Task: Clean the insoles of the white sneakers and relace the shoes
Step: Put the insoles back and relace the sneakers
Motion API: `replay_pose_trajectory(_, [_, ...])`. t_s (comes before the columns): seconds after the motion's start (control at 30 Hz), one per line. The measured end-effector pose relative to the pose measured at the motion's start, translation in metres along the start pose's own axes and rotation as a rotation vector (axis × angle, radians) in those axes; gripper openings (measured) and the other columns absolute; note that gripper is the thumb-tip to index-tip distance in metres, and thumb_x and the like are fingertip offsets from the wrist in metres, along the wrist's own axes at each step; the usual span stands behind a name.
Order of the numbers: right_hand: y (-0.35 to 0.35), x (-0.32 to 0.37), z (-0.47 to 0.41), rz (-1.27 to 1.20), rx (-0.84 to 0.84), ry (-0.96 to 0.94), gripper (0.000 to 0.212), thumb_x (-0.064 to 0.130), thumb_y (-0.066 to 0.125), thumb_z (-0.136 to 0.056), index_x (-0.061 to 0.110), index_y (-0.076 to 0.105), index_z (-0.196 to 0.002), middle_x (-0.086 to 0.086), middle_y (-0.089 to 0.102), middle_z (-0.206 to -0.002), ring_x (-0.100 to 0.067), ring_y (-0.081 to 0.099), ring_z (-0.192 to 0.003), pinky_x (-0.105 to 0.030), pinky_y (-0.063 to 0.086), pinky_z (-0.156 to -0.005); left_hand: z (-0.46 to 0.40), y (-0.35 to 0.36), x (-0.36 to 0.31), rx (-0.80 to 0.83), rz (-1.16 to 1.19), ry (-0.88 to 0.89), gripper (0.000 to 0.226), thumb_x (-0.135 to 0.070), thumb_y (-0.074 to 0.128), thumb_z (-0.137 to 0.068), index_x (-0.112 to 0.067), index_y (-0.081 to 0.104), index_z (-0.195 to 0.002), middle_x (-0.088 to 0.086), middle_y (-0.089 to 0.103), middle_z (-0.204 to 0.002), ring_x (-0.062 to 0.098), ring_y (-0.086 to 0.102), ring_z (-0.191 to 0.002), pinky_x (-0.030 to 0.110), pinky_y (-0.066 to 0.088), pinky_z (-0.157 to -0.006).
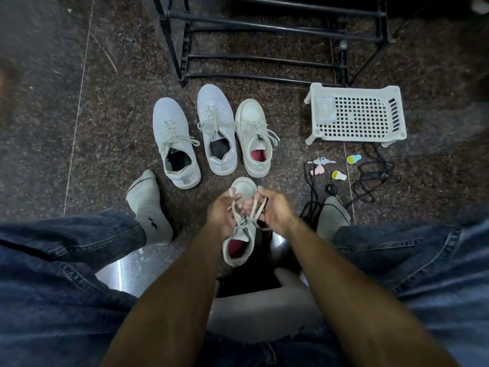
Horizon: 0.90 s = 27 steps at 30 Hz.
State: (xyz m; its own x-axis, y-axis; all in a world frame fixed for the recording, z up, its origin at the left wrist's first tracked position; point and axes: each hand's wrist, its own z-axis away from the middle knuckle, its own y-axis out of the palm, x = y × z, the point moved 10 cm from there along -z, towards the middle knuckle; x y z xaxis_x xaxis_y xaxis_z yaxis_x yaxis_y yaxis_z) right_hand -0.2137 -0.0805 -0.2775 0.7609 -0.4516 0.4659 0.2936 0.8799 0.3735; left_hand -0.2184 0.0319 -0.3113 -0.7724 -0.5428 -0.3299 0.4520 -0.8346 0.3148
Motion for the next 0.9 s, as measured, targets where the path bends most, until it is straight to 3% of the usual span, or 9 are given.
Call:
replay_pose_trajectory(0.1, [-0.011, -0.012, -0.007, -0.124, -0.122, -0.020, 0.027, 0.018, 0.044, -0.098, 0.010, 0.047, -0.072, -0.002, 0.046, -0.051, -0.014, 0.038, -0.042, -0.028, 0.040, -0.049, -0.008, -0.019, 0.002, -0.077, -0.152, 0.008, 0.019, 0.003, 0.044, -0.097, -0.011, 0.057, -0.098, 0.003, 0.052, -0.078, 0.005, 0.042, -0.044, 0.015, 0.035, -0.039])
replay_pose_trajectory(0.17, [-0.032, -0.012, -0.009, -0.083, -0.245, -0.031, 0.031, 0.018, 0.040, -0.099, 0.013, 0.045, -0.069, 0.003, 0.040, -0.047, -0.010, 0.029, -0.037, -0.023, 0.030, -0.043, -0.013, -0.035, -0.002, -0.136, -0.189, 0.019, 0.021, 0.005, 0.044, -0.097, -0.011, 0.056, -0.101, 0.002, 0.048, -0.075, 0.002, 0.036, -0.035, 0.014, 0.026, -0.034])
replay_pose_trajectory(0.37, [-0.064, -0.022, -0.008, -0.199, -0.354, 0.020, 0.035, 0.020, 0.037, -0.100, 0.016, 0.042, -0.066, 0.003, 0.037, -0.044, -0.010, 0.026, -0.035, -0.024, 0.024, -0.045, -0.012, -0.029, -0.016, -0.147, -0.604, 0.241, 0.030, 0.006, 0.047, -0.096, -0.002, 0.062, -0.121, 0.004, 0.061, -0.082, 0.001, 0.040, -0.036, 0.015, 0.030, -0.033])
replay_pose_trajectory(0.47, [-0.043, -0.011, -0.008, -0.311, -0.284, 0.020, 0.034, 0.022, 0.037, -0.100, 0.015, 0.040, -0.067, 0.001, 0.037, -0.047, -0.011, 0.028, -0.038, -0.026, 0.028, -0.049, -0.006, 0.010, -0.005, 0.102, -0.927, 0.334, 0.043, 0.011, 0.054, -0.087, -0.001, 0.060, -0.128, 0.006, 0.066, -0.104, 0.008, 0.058, -0.079, 0.016, 0.045, -0.066])
replay_pose_trajectory(0.53, [-0.024, 0.001, -0.007, -0.396, -0.242, 0.025, 0.034, 0.024, 0.039, -0.100, 0.015, 0.041, -0.067, -0.001, 0.041, -0.054, -0.013, 0.036, -0.048, -0.028, 0.037, -0.059, 0.000, 0.022, 0.006, 0.231, -1.089, 0.320, 0.040, -0.001, 0.064, -0.075, -0.011, 0.072, -0.112, -0.004, 0.068, -0.099, 0.006, 0.057, -0.089, 0.020, 0.043, -0.080])
replay_pose_trajectory(0.6, [-0.014, 0.008, -0.005, -0.411, -0.237, 0.036, 0.033, 0.023, 0.042, -0.101, 0.012, 0.047, -0.070, -0.006, 0.053, -0.067, -0.018, 0.052, -0.065, -0.036, 0.047, -0.080, 0.002, 0.025, 0.013, 0.310, -1.171, 0.300, 0.021, -0.019, 0.069, -0.064, -0.030, 0.075, -0.080, -0.012, 0.068, -0.077, 0.004, 0.058, -0.075, 0.024, 0.045, -0.076])
replay_pose_trajectory(0.7, [-0.002, 0.013, -0.005, -0.375, -0.192, 0.033, 0.026, 0.022, 0.042, -0.101, 0.007, 0.056, -0.085, -0.012, 0.066, -0.092, -0.026, 0.062, -0.096, -0.043, 0.044, -0.099, -0.001, 0.026, 0.015, 0.336, -1.091, 0.261, 0.011, -0.016, 0.072, -0.076, -0.023, 0.072, -0.066, -0.005, 0.069, -0.066, 0.006, 0.062, -0.065, 0.028, 0.049, -0.071])
replay_pose_trajectory(0.8, [-0.005, 0.019, -0.008, -0.152, -0.192, -0.072, 0.021, 0.015, 0.045, -0.097, 0.010, 0.065, -0.101, -0.006, 0.069, -0.102, -0.018, 0.062, -0.102, -0.033, 0.046, -0.086, 0.000, 0.023, 0.007, 0.211, -1.012, 0.229, 0.029, 0.001, 0.056, -0.088, -0.009, 0.065, -0.061, -0.007, 0.062, -0.051, 0.002, 0.054, -0.046, 0.015, 0.039, -0.049])
replay_pose_trajectory(0.9, [-0.014, 0.020, -0.004, 0.151, -0.200, -0.154, 0.027, -0.006, 0.047, -0.091, 0.013, 0.066, -0.096, -0.008, 0.067, -0.099, -0.020, 0.062, -0.090, -0.034, 0.050, -0.081, -0.002, 0.012, 0.003, 0.122, -0.941, 0.165, 0.028, -0.013, 0.052, -0.095, -0.008, 0.065, -0.071, -0.001, 0.067, -0.065, 0.008, 0.048, -0.042, 0.015, 0.027, -0.036])
